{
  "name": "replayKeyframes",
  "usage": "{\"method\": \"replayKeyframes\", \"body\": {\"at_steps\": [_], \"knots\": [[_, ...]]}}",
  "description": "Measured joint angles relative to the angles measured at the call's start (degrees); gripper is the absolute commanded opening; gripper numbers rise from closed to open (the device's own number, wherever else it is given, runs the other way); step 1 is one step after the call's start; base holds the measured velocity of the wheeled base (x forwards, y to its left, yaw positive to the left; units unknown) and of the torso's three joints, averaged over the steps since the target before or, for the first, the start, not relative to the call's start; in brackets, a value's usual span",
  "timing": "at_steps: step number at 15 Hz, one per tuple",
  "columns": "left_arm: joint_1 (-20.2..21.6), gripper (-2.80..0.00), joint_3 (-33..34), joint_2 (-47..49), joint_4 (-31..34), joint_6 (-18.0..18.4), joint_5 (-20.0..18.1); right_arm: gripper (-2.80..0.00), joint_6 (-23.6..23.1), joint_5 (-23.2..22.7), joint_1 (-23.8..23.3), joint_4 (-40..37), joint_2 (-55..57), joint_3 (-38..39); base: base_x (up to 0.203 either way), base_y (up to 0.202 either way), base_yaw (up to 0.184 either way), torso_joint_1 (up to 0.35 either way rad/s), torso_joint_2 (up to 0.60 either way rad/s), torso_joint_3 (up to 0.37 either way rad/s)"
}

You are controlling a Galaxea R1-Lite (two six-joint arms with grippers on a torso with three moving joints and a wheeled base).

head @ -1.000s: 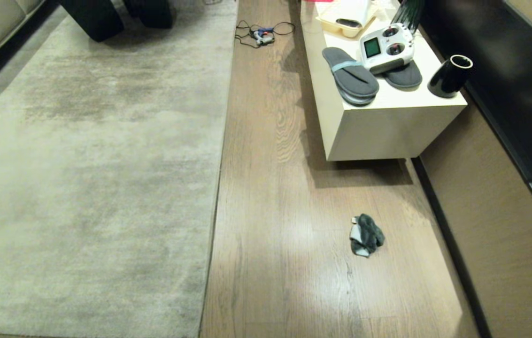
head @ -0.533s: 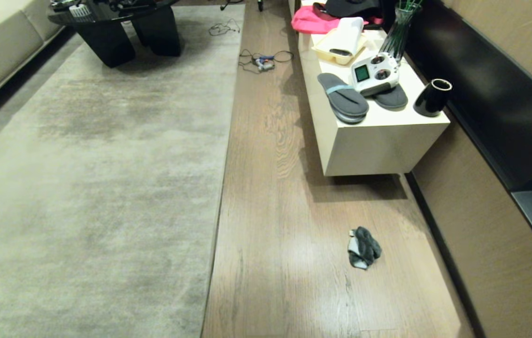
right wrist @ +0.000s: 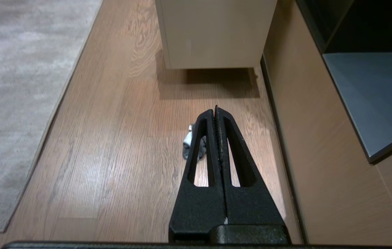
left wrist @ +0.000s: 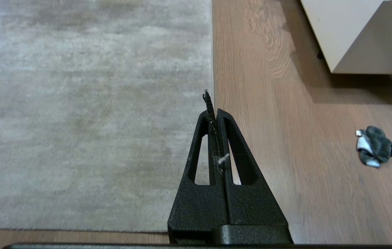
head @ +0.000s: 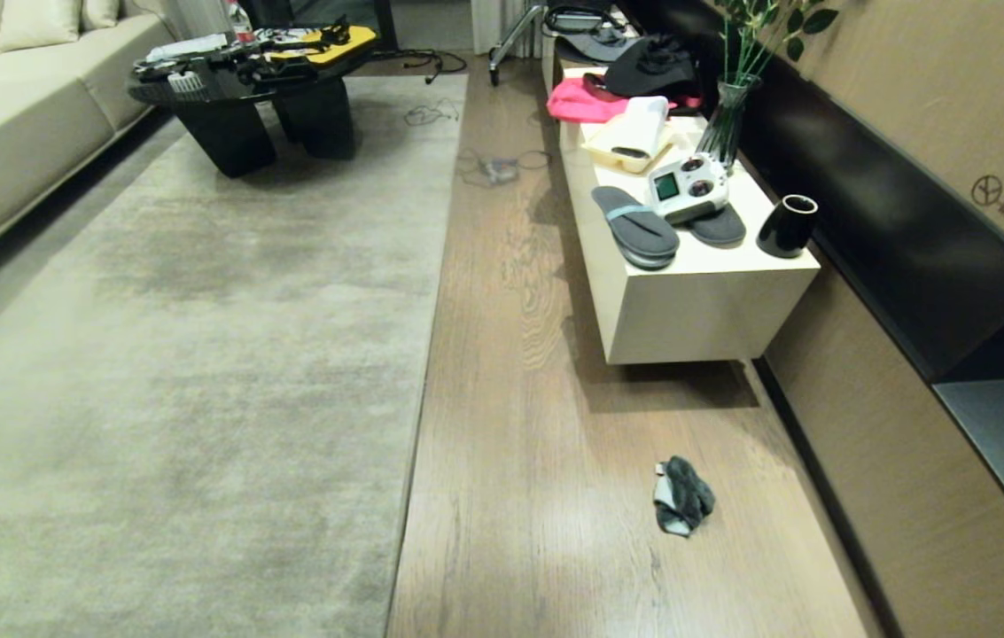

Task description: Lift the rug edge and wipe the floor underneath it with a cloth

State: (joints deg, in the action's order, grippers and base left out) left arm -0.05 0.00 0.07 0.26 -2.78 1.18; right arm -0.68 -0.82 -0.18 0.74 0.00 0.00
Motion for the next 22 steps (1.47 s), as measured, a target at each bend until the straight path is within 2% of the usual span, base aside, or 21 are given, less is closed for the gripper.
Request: {"method": "replayKeyframes", "body": {"at_steps": [11,22], "knots": [[0.0,-2.80,0.0,0.0,-0.1,-0.3,-0.1,-2.80,0.0,0.0,0.0,0.0,0.0,0.0,0.000,0.000,0.000,0.003,0.00,0.197],[0.0,-2.80,0.0,0.0,-0.1,-0.3,-0.1,-2.80,0.0,0.0,0.0,0.0,0.0,0.0,0.000,0.000,0.000,0.000,0.00,0.017]]}}
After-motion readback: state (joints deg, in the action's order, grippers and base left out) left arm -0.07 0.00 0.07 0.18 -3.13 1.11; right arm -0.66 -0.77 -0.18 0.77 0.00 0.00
